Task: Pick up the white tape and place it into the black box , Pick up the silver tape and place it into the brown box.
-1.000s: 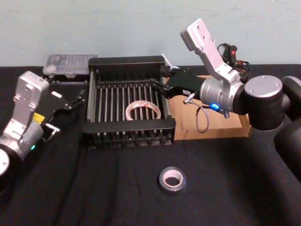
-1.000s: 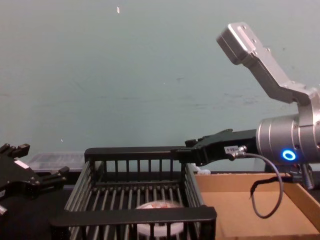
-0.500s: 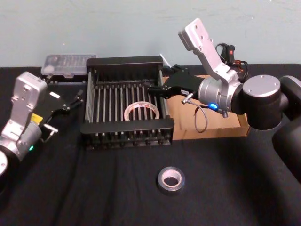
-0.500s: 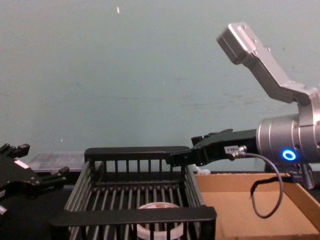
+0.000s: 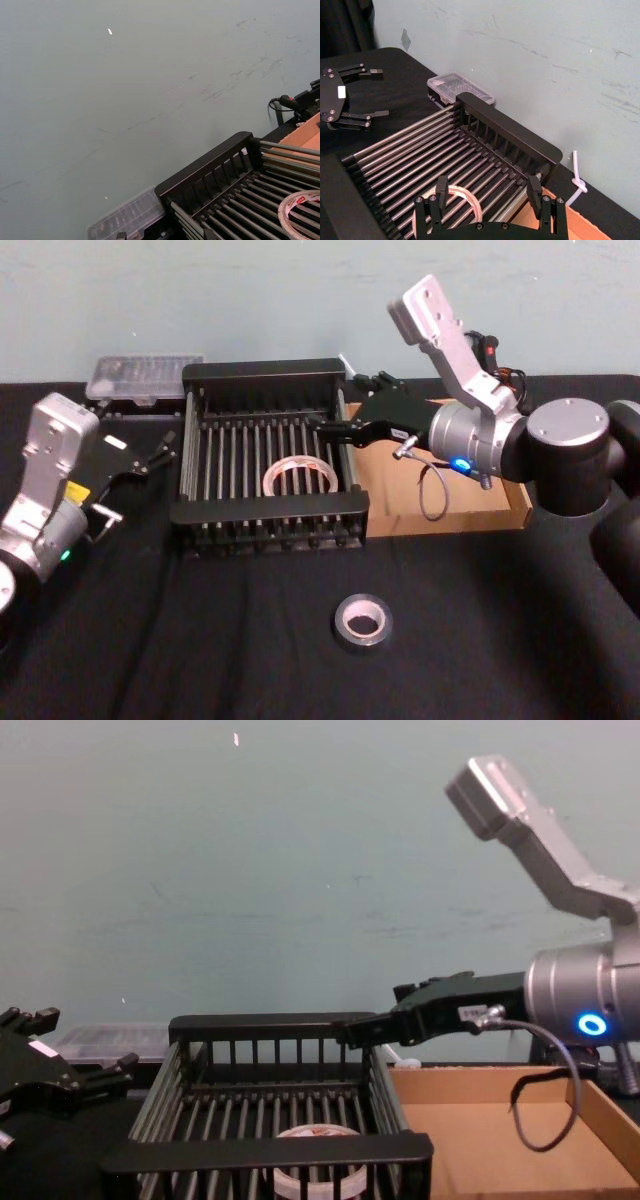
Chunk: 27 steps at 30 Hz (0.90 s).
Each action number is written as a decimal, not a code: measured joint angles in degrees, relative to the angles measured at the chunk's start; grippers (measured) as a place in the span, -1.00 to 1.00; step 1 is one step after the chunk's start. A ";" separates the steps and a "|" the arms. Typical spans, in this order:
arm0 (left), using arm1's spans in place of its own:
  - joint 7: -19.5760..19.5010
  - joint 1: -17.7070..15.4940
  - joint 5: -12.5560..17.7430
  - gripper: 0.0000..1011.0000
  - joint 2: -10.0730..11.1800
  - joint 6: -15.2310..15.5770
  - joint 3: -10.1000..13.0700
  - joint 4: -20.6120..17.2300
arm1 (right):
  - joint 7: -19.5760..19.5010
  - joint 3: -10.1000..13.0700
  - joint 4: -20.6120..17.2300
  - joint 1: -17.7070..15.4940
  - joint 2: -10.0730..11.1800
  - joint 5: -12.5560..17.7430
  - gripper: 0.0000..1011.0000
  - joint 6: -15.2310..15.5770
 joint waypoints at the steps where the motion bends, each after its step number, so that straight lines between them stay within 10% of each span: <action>1: 0.00 0.00 0.00 0.98 0.00 0.00 0.00 0.00 | 0.07 0.10 -0.32 -0.17 0.20 0.11 0.98 0.07; 27: 0.00 0.00 0.00 0.98 0.00 0.00 0.00 0.00 | 1.08 6.79 -21.10 -15.95 15.00 8.34 0.98 4.20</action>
